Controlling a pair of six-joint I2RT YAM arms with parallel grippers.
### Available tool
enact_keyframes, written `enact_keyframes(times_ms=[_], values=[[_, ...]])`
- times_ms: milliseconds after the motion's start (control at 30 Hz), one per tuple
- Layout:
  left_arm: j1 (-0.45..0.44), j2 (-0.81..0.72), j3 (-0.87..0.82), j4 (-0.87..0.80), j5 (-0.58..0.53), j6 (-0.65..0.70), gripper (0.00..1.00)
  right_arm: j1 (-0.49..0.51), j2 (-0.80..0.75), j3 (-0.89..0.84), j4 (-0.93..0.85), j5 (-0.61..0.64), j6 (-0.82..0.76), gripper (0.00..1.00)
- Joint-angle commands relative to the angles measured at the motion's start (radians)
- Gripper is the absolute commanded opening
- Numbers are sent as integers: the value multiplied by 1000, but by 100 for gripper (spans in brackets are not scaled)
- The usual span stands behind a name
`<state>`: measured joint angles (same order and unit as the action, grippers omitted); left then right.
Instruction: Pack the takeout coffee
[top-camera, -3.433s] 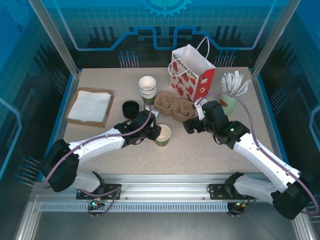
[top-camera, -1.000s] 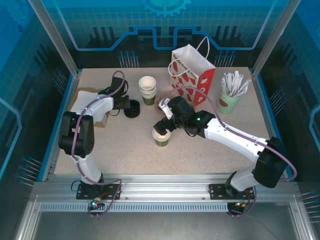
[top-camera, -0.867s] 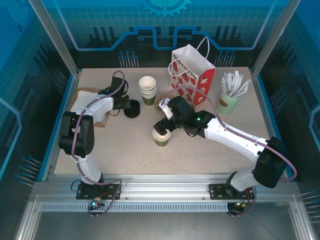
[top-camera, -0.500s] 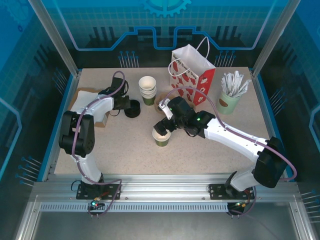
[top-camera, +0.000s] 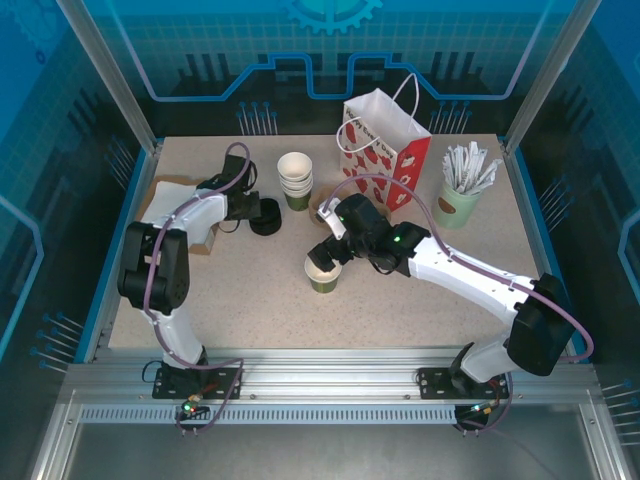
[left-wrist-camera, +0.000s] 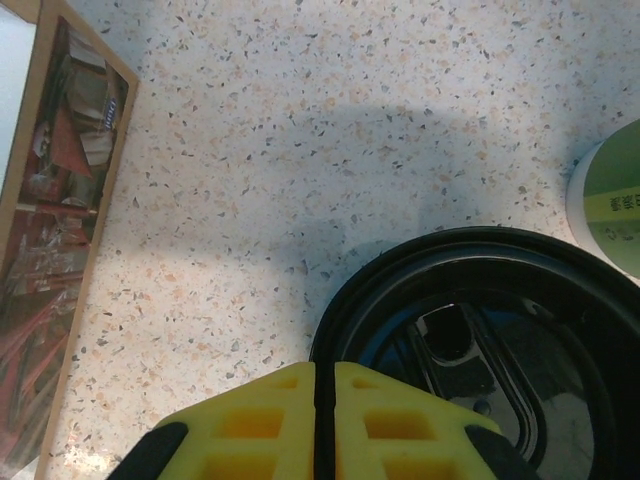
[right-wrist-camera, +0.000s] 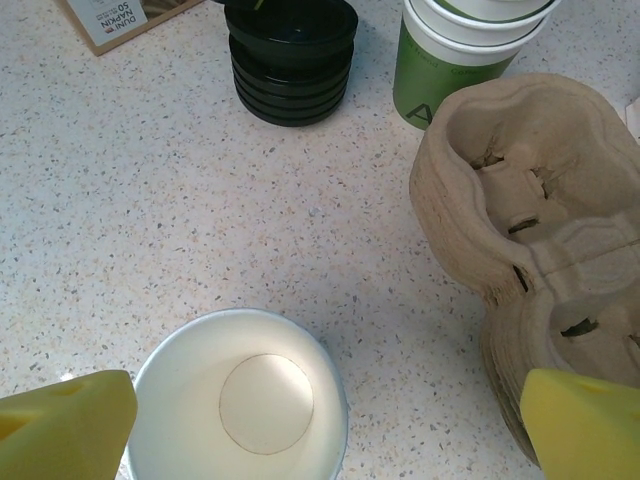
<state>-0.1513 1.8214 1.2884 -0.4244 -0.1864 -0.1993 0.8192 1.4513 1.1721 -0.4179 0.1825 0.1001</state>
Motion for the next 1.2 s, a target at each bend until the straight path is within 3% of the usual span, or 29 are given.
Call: enact_keyframes(times_ms=[0, 200, 300, 367, 500, 633, 967, 1167], values=[[4, -87, 3, -16, 11, 12, 11, 17, -40, -11, 2, 21, 0, 100], [4, -231, -90, 38, 45, -41, 9, 12, -78, -7, -15, 44, -16, 100], [4, -346, -185, 109, 154, -115, 8, -20, -133, -25, -3, 20, -30, 100], [4, -427, -256, 175, 288, -195, 8, -81, -184, -57, 51, -77, -5, 100], [-2, -573, -404, 393, 508, -421, 4, -219, -231, -143, 295, -402, 136, 100], [-25, -638, -489, 570, 625, -625, 4, -223, -170, -123, 406, -473, 196, 100], [-101, -646, -549, 814, 714, -904, 4, -212, -26, -127, 821, -601, 483, 100], [-137, -625, -562, 895, 728, -968, 4, -203, 24, -127, 920, -602, 556, 100]])
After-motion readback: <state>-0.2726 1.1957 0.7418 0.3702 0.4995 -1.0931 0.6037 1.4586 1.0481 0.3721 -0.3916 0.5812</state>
